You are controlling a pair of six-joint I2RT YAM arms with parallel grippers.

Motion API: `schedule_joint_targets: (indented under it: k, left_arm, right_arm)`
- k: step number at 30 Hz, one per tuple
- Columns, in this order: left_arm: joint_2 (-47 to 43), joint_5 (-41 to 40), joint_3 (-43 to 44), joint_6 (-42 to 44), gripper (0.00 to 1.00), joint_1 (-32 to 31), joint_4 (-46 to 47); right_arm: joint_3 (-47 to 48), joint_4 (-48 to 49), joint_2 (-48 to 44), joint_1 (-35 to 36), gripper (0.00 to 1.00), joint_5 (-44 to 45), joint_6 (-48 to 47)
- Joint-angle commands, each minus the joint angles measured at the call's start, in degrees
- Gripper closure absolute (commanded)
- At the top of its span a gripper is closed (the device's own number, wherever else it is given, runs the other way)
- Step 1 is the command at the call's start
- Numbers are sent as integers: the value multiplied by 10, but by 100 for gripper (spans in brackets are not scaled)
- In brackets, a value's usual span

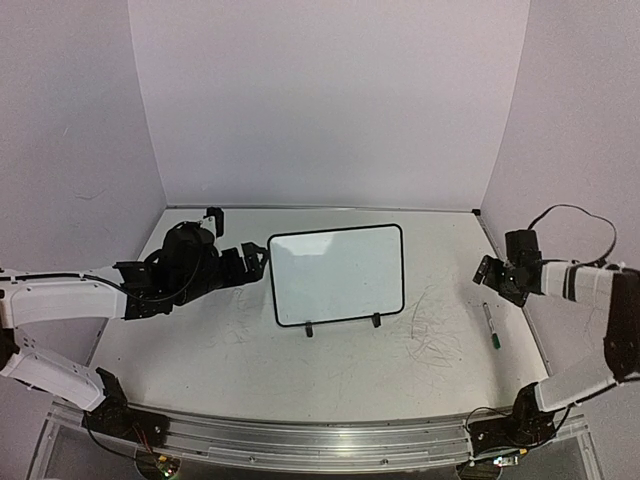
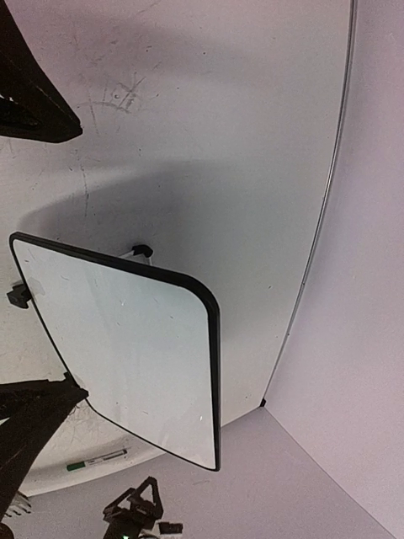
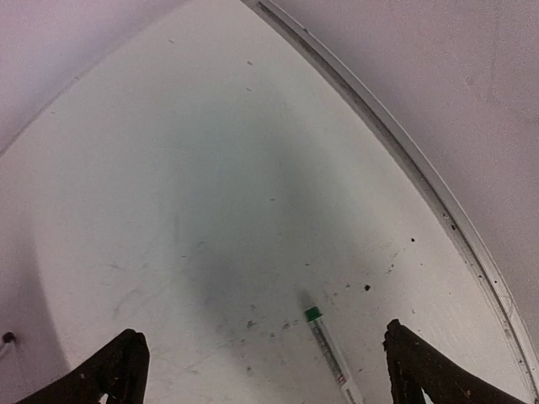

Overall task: Write a sentence on the whiteboard
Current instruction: Pick up the whiteboard marker from the corner of the board.

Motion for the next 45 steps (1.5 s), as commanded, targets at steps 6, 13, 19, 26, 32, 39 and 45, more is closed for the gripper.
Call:
schedule_joint_targets:
  k: [6,13,19,26,32,39,45]
  left_arm:
    - [-6,20,18,18,1,-1,2]
    - [7,28,28,31,1,0,-1]
    - [5,33,27,33,1,0,-1]
    - [-10,28,20,34,1,0,-1]
    - [-18,29,21,34,0,0,-3]
    - [-24,37,26,36,1,0,-6]
    - [-33,39,28,31,1,0,-14]
  right_arm:
    - [54,-90,127,-13,5,-13,-52]
    - [56,-91,147,-13,29,-2,-54]
    - [58,-91,157,-13,46,-4,-55]
    - [56,-90,152,-13,53,-6,-56]
    - [50,-85,145,-13,67,-17,-56]
    - [40,-69,133,-13,81,-45,-62]
    - [37,-61,126,-13,94,-53,-69]
